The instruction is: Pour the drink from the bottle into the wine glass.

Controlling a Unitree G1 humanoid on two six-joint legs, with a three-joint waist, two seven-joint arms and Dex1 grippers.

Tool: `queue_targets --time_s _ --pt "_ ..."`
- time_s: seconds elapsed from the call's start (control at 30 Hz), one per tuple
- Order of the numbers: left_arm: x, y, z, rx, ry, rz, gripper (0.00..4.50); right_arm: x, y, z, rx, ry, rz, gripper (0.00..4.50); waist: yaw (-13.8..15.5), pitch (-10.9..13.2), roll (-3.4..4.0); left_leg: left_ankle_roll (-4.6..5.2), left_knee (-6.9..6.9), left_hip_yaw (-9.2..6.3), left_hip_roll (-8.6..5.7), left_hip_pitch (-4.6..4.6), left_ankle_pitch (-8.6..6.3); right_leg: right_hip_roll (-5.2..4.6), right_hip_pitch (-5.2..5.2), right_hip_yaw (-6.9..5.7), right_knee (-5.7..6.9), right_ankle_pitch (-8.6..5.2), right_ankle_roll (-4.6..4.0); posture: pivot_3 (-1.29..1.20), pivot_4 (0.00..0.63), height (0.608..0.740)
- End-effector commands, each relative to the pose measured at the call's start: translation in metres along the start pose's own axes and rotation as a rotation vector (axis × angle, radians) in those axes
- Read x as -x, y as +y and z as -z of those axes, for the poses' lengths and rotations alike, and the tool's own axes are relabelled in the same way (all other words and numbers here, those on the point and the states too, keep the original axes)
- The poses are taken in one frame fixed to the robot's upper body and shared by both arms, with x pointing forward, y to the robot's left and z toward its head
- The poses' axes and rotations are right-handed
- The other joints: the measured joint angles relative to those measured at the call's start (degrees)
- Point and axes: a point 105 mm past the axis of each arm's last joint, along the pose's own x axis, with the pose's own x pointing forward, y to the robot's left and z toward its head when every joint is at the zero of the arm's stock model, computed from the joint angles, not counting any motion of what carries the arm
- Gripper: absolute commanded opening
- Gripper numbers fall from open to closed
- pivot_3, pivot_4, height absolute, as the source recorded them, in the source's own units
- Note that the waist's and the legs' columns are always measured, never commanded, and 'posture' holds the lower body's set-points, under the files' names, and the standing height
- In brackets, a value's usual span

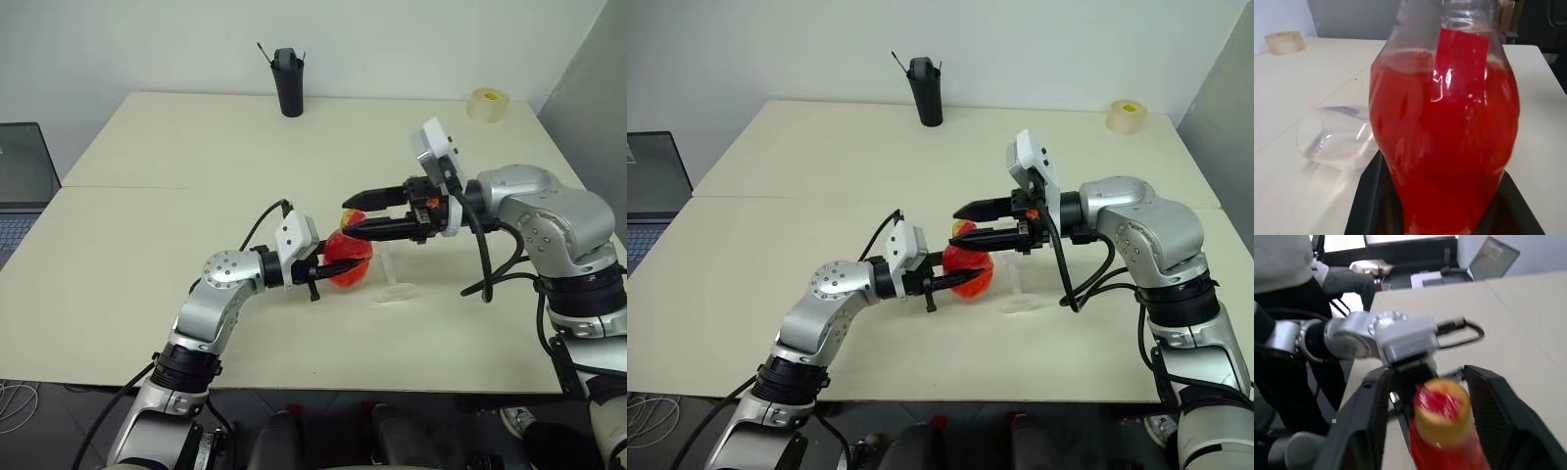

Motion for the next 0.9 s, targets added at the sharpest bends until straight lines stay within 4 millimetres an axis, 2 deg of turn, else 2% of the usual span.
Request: queue_targets --time_s 0.03,0.07,0.23,0.4,0.57,0.67,0.9 --pt "-0.004 -0.001 -0.012 -0.042 -0.039 0.018 0.99 0.001 0.006 -0.015 0.069 -0.015 0.035 3.94 -0.04 0.0 0.0 0.0 0.0 0.0 0.0 0.01 0.0 0.0 0.0 0.0 0.01 0.0 0.0 0.0 0.15 0.74" --pt "-0.004 -0.001 -0.012 -0.043 -0.038 0.019 0.99 0.001 0.005 -0.016 0.074 -0.013 0.058 4.28 -0.08 0.0 0.0 0.0 0.0 0.02 -0.01 0.01 0.0 0.01 0.0 0.0 0.01 0.0 0.0 0.0 0.15 0.74" --pt "-0.003 0.006 -0.012 -0.058 -0.039 -0.007 0.99 0.012 -0.012 -0.02 0.055 0.006 0.32 4.31 -0.08 0.0 0.0 0.0 0.0 0.02 0.0 0.01 0.0 0.02 0.0 0.01 0.02 0.0 0.0 0.0 0.15 0.74" --pt "-0.005 0.019 -0.014 -0.087 -0.065 -0.09 0.99 0.017 0.01 -0.028 0.038 -0.019 0.423 4.31 0.02 0.0 0.0 0.0 -0.01 -0.01 0.01 -0.02 0.0 0.0 0.0 0.04 0.01 0.0 0.0 0.0 0.15 0.74" --pt "-0.009 0.025 -0.014 -0.089 -0.083 -0.121 0.99 0.022 0.009 -0.018 -0.038 0.0 0.613 4.31 -0.13 0.0 0.0 0.0 -0.03 0.0 0.01 0.01 0.0 0.01 0.0 0.06 0.05 0.0 0.0 0.0 0.15 0.74" --pt "-0.012 0.027 -0.013 -0.088 -0.085 -0.125 0.97 0.027 0.002 -0.007 -0.084 0.043 0.747 4.31 -0.14 0.0 0.0 0.0 -0.03 0.03 0.0 0.0 0.0 0.03 0.0 0.06 0.06 0.0 0.0 0.0 0.15 0.74" --pt "-0.017 0.028 -0.013 -0.085 -0.094 -0.118 0.95 0.02 -0.001 0.007 -0.148 0.063 0.834 4.31 -0.19 0.0 0.01 0.0 -0.05 0.02 -0.01 0.01 0.0 0.1 0.0 0.05 0.05 0.0 0.0 0.0 0.15 0.74"
